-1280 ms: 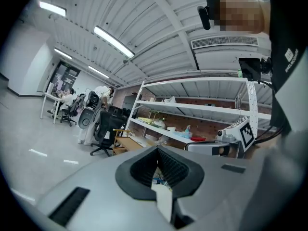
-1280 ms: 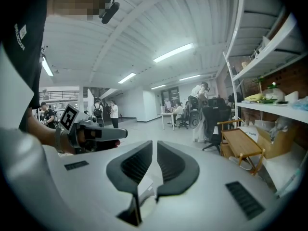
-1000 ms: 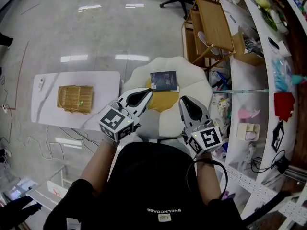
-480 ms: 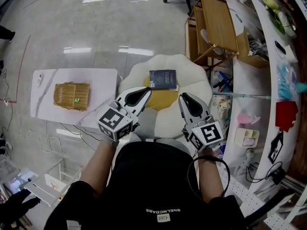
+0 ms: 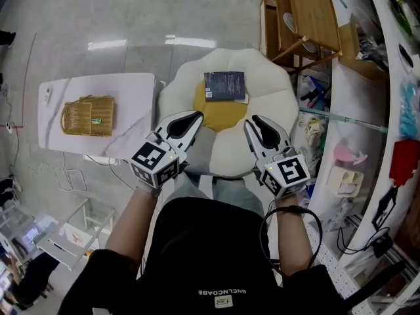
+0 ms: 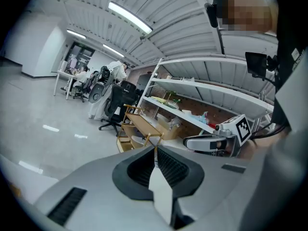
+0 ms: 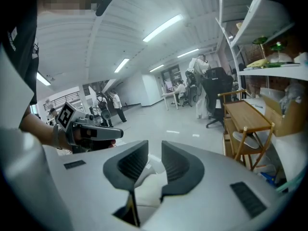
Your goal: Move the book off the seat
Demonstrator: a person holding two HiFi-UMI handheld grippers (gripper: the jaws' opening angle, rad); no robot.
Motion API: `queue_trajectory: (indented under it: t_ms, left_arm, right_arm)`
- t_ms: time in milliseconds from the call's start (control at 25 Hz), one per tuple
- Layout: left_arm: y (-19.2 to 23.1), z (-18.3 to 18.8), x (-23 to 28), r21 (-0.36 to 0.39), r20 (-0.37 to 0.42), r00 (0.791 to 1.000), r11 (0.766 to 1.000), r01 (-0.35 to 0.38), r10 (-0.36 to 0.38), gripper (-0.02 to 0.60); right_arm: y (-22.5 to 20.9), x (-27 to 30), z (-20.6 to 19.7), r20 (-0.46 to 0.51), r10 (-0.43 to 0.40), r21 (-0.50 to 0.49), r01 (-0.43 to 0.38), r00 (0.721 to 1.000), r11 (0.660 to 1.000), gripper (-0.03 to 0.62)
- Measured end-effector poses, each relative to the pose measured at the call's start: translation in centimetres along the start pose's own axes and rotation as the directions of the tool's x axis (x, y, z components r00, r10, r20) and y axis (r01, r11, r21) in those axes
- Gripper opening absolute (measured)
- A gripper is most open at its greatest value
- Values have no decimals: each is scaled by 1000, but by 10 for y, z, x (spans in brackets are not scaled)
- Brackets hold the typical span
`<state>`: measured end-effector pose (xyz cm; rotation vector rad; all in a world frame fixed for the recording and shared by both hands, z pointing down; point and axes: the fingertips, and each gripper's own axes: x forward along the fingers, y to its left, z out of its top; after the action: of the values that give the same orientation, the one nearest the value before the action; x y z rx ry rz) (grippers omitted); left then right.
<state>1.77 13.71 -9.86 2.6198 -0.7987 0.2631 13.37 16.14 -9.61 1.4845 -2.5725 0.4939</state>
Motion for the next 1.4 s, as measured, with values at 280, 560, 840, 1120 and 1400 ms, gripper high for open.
queue_trajectory:
  t_ms: [280, 560, 840, 1120, 1400]
  left_arm:
    - [24, -55, 44, -53, -50, 998, 998, -44, 41, 6]
    - [62, -123, 77, -147, -79, 990, 981, -130, 119, 9]
    - [102, -198, 116, -203, -139, 978, 962, -180, 154, 52]
    - [149, -267, 159, -277, -155, 966, 930, -242, 205, 109]
    - [198, -340, 199, -316, -222, 954, 910, -267, 202, 167]
  right_arm:
    - [-48, 18, -61, -82, 13, 48, -9, 997, 999, 103]
    - [-104, 44, -134, -145, 20, 156, 3, 989, 988, 143]
    - [-158, 79, -216, -199, 5, 277, 52, 980, 959, 195]
    - [-208, 125, -288, -258, 8, 326, 79, 966, 942, 256]
    - [-244, 172, -353, -319, 28, 374, 99, 947, 922, 282]
